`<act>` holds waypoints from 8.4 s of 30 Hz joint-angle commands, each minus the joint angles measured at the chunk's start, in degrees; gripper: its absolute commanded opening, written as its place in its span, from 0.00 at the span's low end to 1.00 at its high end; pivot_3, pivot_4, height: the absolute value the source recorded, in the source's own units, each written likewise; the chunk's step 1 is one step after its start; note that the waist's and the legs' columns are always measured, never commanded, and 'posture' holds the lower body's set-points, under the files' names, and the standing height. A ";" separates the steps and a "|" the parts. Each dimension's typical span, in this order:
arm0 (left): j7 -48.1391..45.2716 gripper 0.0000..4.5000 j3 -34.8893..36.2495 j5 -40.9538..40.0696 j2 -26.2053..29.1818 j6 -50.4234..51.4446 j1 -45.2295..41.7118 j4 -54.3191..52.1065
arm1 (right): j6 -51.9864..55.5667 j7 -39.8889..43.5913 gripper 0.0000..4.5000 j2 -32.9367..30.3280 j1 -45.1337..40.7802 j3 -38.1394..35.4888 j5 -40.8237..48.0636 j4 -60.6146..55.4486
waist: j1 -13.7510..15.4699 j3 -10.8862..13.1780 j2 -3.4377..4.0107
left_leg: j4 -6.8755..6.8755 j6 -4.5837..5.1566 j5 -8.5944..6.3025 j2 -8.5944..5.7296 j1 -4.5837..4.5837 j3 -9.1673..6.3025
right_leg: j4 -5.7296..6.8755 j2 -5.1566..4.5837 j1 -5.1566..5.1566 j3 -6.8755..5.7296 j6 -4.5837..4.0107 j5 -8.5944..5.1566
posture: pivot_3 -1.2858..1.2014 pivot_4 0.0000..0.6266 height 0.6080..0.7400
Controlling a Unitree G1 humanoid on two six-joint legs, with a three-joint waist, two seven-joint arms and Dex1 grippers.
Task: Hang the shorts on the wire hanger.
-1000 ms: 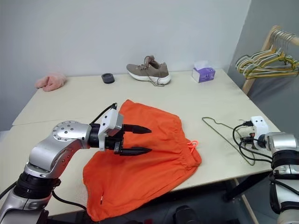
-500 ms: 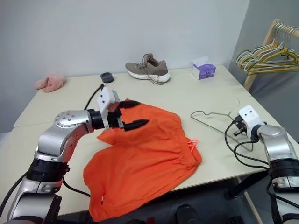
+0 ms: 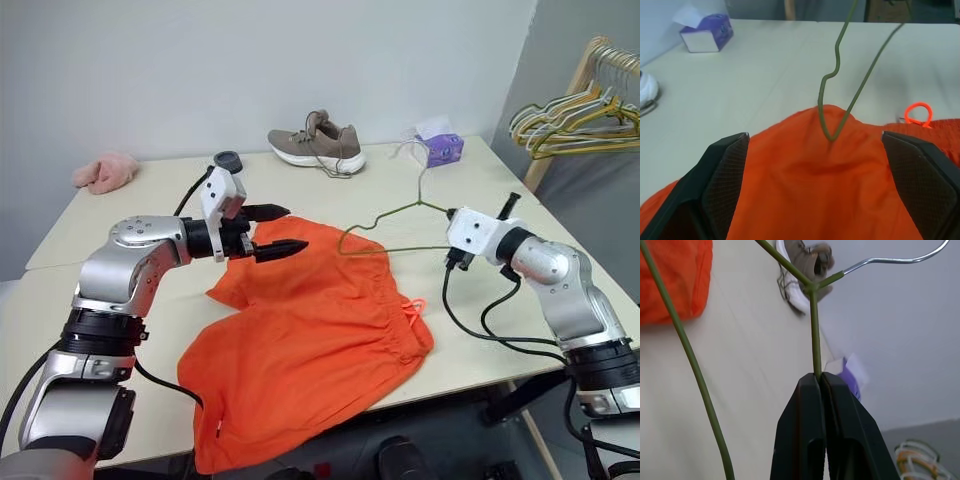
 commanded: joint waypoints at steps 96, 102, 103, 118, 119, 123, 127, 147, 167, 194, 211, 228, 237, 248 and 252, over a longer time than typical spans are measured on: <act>-3.73 0.77 3.15 -0.17 0.10 -2.52 9.66 -7.33 | 49.69 27.93 0.00 -8.71 3.55 6.52 19.66 -20.66 | -0.18 -0.02 0.02 | 0.10 0.01 0.01 -0.02 0.01 -0.15 | 0.10 -0.12 0.04 -0.06 -0.18 0.10 | 0.40 0.07 1.00; -1.45 0.77 7.91 -1.40 1.87 -0.61 6.94 -1.43 | 53.94 26.69 0.00 -10.94 8.53 0.10 22.62 -22.06 | -0.20 -0.03 0.02 | 0.10 0.01 0.01 -0.04 0.01 -0.14 | 0.09 -0.11 0.05 -0.07 -0.17 0.10 | 0.40 0.07 1.00; -1.47 0.77 7.91 -0.54 2.30 -1.69 6.74 0.12 | 55.18 26.54 0.00 -11.49 9.82 -1.50 23.47 -22.38 | -0.29 -0.03 0.02 | 0.10 0.01 0.01 -0.05 0.02 -0.13 | 0.08 -0.11 0.06 -0.07 -0.17 0.10 | 0.39 0.07 1.00; -6.94 0.77 0.65 4.07 3.40 -9.64 13.09 -2.52 | 66.39 26.53 0.00 -18.18 35.64 -18.93 33.00 -28.67 | -1.24 -0.04 -0.02 | 0.16 0.02 0.02 -0.01 0.08 -0.06 | 0.06 -0.01 0.12 -0.03 0.06 -0.03 | 0.38 0.08 1.00; -6.88 0.77 0.47 4.03 3.27 -9.58 13.08 -2.71 | 66.48 26.71 0.00 -18.45 36.57 -19.12 33.47 -29.44 | -1.38 -0.04 -0.02 | 0.17 0.02 0.02 -0.01 0.12 -0.06 | 0.06 0.00 0.17 -0.02 0.07 -0.03 | 0.38 0.08 1.00; -6.73 0.77 0.10 4.27 2.99 -9.80 12.78 -2.65 | 66.06 27.07 0.00 -19.87 37.88 -18.71 34.84 -31.12 | -1.91 -0.04 -0.02 | 0.21 0.02 0.02 0.01 0.15 0.00 | 0.05 0.04 0.20 -0.01 0.08 -0.02 | 0.38 0.09 1.00; -6.56 0.77 -0.04 4.56 2.91 -9.99 12.73 -2.59 | 65.51 28.08 0.00 -21.69 38.14 -17.70 36.12 -32.14 | -2.39 -0.03 -0.05 | 0.19 0.02 0.02 0.01 0.12 0.04 | 0.00 0.04 0.17 0.01 0.09 -0.02 | 0.38 0.08 1.00; -2.42 0.77 0.76 6.30 2.96 -13.15 13.88 0.01 | 64.36 26.01 0.00 -21.98 32.93 -11.88 40.81 -32.86 | -2.96 0.00 -0.10 | 0.12 0.02 0.02 0.05 0.05 0.07 | -0.03 0.03 0.07 0.01 0.10 -0.02 | 0.39 0.09 1.00; -4.48 0.77 1.66 2.96 2.52 -11.92 16.62 -4.58 | 71.15 27.30 0.00 -22.68 30.83 -13.67 47.60 -24.96 | -2.93 0.00 -0.10 | 0.12 0.03 0.02 0.06 0.09 0.11 | -0.01 0.05 0.09 0.04 0.10 -0.02 | 0.40 0.09 1.00; -0.18 0.77 2.63 5.38 3.23 -17.15 16.02 -0.26 | 87.89 25.09 0.00 -16.65 17.15 -3.61 56.15 -21.31 | -1.75 0.01 -0.12 | 0.10 0.03 0.01 0.07 0.06 0.08 | -0.01 0.05 0.05 0.04 0.10 -0.02 | 0.42 0.09 1.00; 0.70 0.77 2.70 5.90 2.60 -18.58 16.91 -1.16 | 98.35 16.90 0.00 -6.65 10.20 -3.66 61.42 -14.99 | 0.91 -0.13 -0.28 | 0.11 0.03 0.02 0.14 0.07 0.06 | 0.05 0.12 0.01 0.03 0.05 0.02 | 0.43 0.06 1.00; 1.42 0.77 2.82 6.25 2.41 -19.12 16.34 -1.01 | 98.28 0.34 0.00 3.20 0.55 -4.39 67.79 -9.15 | 1.98 -0.20 -0.29 | 0.06 0.03 0.01 0.09 -0.16 -0.13 | -0.01 0.03 -0.08 -0.05 -0.16 0.18 | 0.43 0.06 1.00; 1.56 0.77 2.81 6.45 2.38 -19.47 16.20 -1.03 | 96.94 -0.73 0.00 8.78 -5.66 -1.95 59.45 3.10 | 1.72 -0.19 -0.28 | 0.13 0.04 0.02 0.08 -0.10 -0.02 | 0.05 0.05 -0.10 -0.03 -0.13 0.21 | 0.43 0.06 1.00; 2.73 0.77 3.77 5.50 2.02 -18.84 16.04 -1.33 | 87.16 1.67 0.00 15.42 -13.03 -1.66 52.70 7.25 | 1.84 -0.19 -0.26 | 0.09 0.03 0.02 0.08 -0.20 -0.10 | 0.05 0.01 -0.16 -0.04 -0.18 0.26 | 0.44 0.06 1.00; 3.89 0.77 4.84 4.97 1.77 -17.95 15.25 -0.95 | 77.06 4.96 0.00 13.67 -12.31 1.55 48.61 2.36 | 1.83 -0.18 -0.24 | 0.10 0.03 0.02 0.07 -0.28 -0.14 | 0.06 -0.02 -0.21 -0.07 -0.18 0.26 | 0.44 0.06 1.00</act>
